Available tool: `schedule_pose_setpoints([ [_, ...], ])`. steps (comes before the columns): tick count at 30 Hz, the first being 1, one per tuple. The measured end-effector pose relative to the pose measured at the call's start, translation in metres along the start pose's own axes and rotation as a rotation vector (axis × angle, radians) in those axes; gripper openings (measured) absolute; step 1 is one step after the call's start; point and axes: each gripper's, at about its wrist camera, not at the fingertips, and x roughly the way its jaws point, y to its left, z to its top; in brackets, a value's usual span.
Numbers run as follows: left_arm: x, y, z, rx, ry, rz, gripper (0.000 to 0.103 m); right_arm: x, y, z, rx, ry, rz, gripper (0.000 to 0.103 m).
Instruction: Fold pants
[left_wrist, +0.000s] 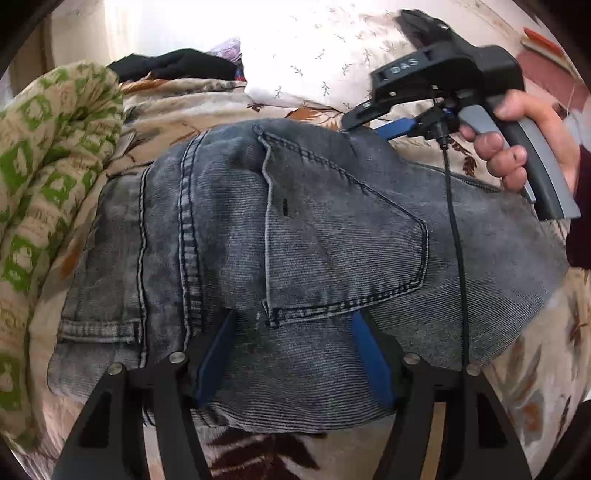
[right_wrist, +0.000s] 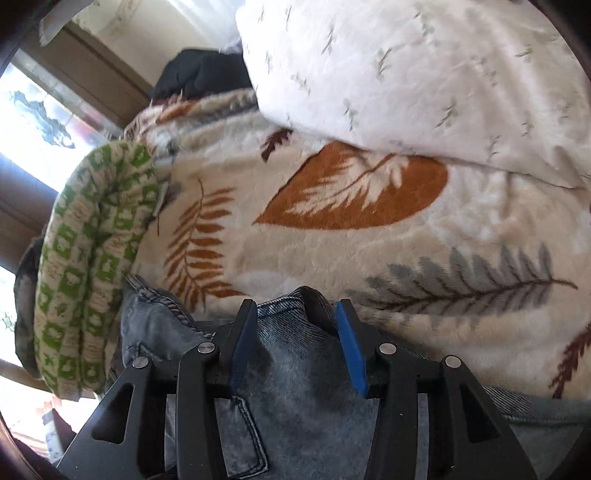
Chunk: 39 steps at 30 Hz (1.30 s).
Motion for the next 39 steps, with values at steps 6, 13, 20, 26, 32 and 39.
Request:
schedule_pose_setpoints([
  [6, 0.003, 0.005, 0.002, 0.009, 0.010, -0.018, 0.070, 0.021, 0.005, 0.005, -0.012, 0.077, 0.009, 0.029],
  [13, 0.002, 0.005, 0.002, 0.010, 0.005, -0.015, 0.070, 0.024, 0.011, 0.016, -0.059, 0.005, -0.151, 0.007],
  [20, -0.001, 0.002, -0.002, 0.011, -0.002, -0.017, 0.070, 0.038, 0.002, 0.024, 0.004, -0.029, -0.125, 0.007],
  [26, -0.005, 0.003, -0.003, -0.008, -0.005, -0.019, 0.069, -0.002, 0.001, 0.027, -0.001, -0.001, -0.025, 0.064],
  [32, -0.006, 0.003, -0.003, -0.010, -0.003, -0.022, 0.069, 0.008, -0.007, 0.025, -0.042, 0.129, 0.002, 0.066],
  [39, -0.007, 0.004, -0.003, -0.012, 0.000, -0.029, 0.069, 0.039, -0.001, 0.013, -0.128, 0.264, 0.063, 0.041],
])
